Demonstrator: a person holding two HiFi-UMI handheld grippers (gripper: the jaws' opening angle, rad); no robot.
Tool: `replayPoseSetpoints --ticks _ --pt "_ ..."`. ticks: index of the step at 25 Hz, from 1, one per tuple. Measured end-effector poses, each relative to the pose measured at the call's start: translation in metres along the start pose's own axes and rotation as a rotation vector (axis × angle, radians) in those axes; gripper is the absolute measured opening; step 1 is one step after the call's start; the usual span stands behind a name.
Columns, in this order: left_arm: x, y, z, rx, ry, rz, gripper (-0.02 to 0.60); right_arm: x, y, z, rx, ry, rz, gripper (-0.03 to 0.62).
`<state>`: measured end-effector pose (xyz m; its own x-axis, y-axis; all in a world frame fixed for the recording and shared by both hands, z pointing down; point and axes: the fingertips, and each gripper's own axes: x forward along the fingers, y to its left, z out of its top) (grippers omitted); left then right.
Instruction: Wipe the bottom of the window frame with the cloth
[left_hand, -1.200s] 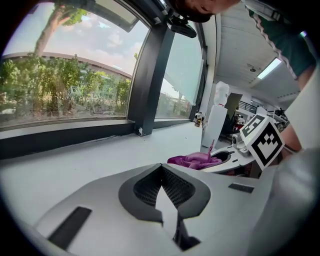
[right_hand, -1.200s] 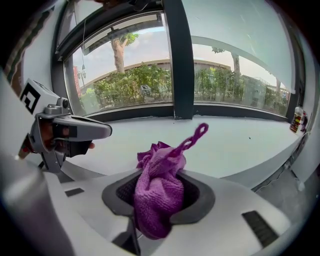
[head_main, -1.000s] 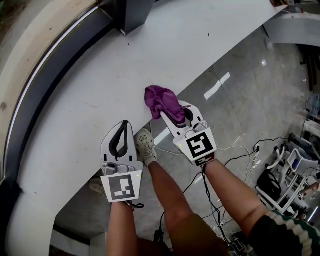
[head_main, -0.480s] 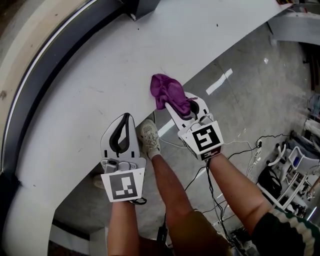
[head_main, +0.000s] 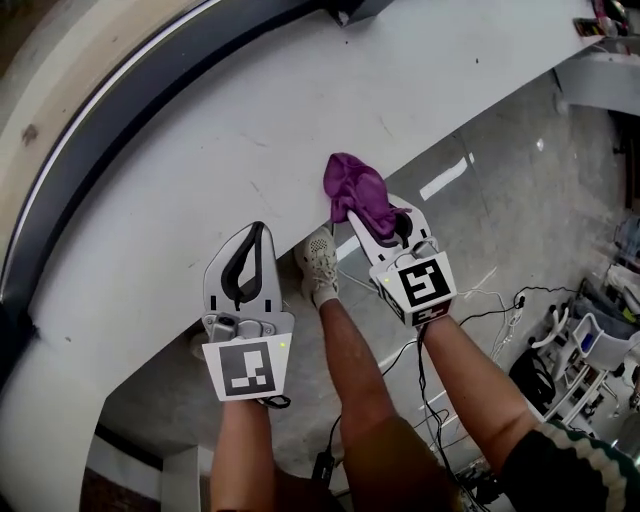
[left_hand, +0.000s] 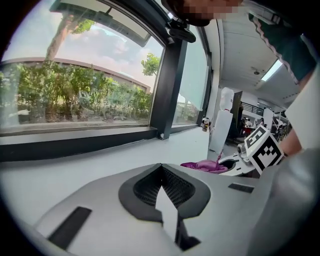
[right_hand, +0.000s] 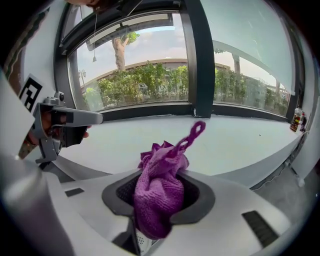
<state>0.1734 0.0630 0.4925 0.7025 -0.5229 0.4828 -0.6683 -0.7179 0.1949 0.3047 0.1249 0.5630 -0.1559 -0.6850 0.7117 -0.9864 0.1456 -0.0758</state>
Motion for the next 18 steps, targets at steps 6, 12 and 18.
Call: replayPoseSetpoints --ticks 6,12,18 --pt "-0.028 0.024 -0.009 -0.013 -0.01 0.036 0.003 0.004 0.036 -0.001 -0.048 0.02 0.042 0.152" --pt "-0.048 0.042 -0.016 -0.023 -0.014 0.071 0.003 0.01 0.068 0.001 -0.071 0.035 0.09 0.152" --pt "-0.067 0.056 -0.023 -0.046 -0.019 0.119 0.003 0.016 0.107 0.005 -0.091 0.039 0.15 0.152"
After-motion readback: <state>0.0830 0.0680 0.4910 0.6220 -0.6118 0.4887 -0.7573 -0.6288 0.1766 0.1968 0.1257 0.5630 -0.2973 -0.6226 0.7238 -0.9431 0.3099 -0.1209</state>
